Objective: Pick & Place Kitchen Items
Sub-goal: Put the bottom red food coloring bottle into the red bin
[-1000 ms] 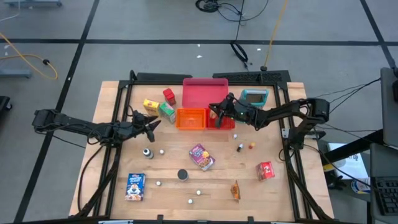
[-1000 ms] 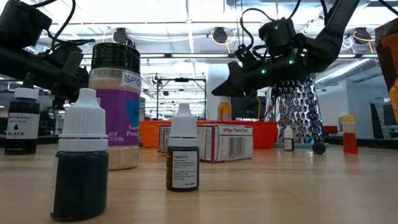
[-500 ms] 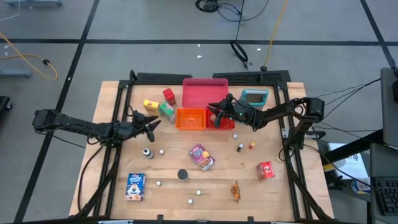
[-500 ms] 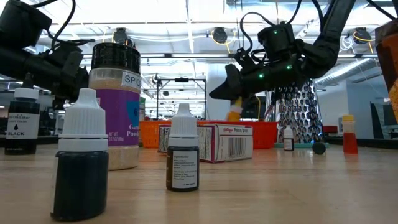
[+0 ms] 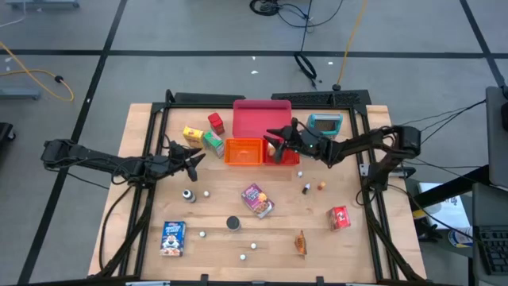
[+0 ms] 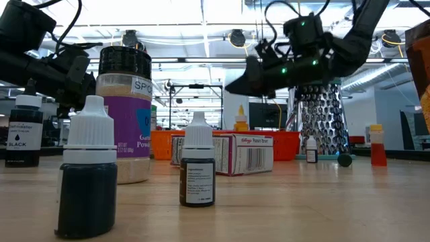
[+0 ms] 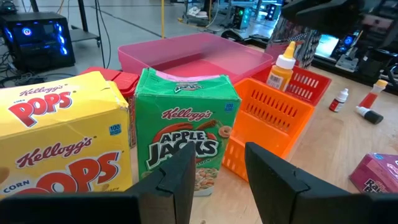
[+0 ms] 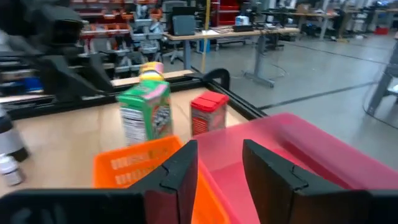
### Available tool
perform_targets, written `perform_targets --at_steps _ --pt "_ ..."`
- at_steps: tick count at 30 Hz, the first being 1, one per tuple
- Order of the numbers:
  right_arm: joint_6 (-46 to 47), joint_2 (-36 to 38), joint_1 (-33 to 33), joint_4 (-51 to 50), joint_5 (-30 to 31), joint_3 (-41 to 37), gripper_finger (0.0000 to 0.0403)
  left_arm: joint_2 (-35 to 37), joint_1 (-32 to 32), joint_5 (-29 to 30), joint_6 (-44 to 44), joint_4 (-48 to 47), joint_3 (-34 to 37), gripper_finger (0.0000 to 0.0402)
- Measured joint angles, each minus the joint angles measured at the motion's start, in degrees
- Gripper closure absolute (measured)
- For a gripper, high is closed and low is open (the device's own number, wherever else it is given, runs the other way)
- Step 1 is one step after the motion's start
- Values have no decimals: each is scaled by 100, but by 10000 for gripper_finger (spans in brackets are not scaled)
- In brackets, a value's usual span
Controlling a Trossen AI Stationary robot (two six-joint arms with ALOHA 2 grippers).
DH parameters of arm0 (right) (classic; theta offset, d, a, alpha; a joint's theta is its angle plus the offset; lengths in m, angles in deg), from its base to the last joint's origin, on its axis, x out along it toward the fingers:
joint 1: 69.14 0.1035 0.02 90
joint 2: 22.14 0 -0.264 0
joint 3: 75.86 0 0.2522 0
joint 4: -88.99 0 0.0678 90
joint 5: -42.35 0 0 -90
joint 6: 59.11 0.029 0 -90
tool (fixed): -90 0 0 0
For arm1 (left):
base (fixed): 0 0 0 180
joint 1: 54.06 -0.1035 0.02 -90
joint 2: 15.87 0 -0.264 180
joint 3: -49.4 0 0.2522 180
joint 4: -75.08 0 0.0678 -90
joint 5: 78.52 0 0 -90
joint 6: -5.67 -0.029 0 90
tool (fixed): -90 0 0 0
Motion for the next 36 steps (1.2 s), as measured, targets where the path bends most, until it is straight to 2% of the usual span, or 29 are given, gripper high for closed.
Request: perform_targets --at_steps 5,11,20,27,36 --pt "-186 651 364 -855 -12 0 283 0 1 0 -4 -5 0 261" --pt "-217 1360 995 -2187 -334 -39 286 0 1 0 2 -29 0 261" --pt "99 2401 1814 -2286 -254 -903 299 0 -1 -2 7 -33 0 261" --pt "447 3169 2290 -2539 166 -1706 311 0 -1 -2 20 -33 0 261" --pt "654 4091 2507 -2544 183 -2492 289 0 -1 -2 34 -33 0 261"
